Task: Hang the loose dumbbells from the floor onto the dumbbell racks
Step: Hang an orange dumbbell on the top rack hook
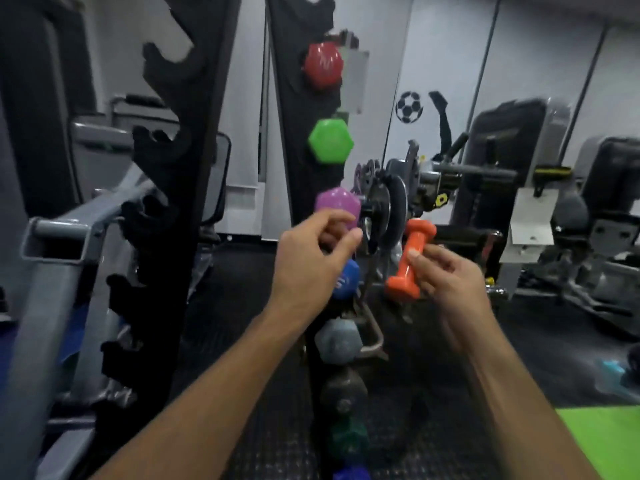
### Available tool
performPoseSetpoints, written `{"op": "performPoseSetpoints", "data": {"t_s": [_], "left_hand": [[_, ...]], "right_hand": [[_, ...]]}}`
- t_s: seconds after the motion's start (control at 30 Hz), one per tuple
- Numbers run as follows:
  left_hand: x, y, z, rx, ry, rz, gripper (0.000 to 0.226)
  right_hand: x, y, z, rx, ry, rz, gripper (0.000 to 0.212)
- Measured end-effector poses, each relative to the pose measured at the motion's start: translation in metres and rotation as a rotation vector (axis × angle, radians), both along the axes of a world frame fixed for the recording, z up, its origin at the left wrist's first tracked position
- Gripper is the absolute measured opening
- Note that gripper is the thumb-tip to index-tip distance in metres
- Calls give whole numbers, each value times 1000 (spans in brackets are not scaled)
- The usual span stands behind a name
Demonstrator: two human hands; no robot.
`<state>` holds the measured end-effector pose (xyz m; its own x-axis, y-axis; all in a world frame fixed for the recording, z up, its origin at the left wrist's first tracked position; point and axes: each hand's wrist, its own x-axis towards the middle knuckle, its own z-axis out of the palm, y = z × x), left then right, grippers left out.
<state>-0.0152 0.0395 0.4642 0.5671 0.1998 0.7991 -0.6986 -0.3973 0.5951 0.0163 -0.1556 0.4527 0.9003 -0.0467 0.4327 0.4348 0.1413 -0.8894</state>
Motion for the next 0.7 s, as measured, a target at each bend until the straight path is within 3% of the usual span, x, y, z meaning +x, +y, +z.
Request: {"op": "performPoseSetpoints", "data": {"t_s": [0.13, 0.33, 0.43, 0.5, 0.57, 0.7], "left_hand": [[7, 29, 78, -66, -141, 223, 43], [25, 52, 163, -62, 18, 257, 104], [34, 56, 197, -23, 74, 233, 130], [40, 57, 213, -13, 88, 232, 128], [46, 57, 224, -35, 77, 227, 120], [55, 60, 238, -87, 75, 245, 111]], "right_hand": [[14, 20, 107, 17, -47, 60, 5], [48, 75, 237, -4, 31, 83, 8], [49, 98, 290, -53, 18, 87, 22], [50, 109, 318, -106, -13, 26, 6], [54, 121, 339, -146, -37, -29, 17], [64, 143, 362, -242, -37, -55, 6]]}}
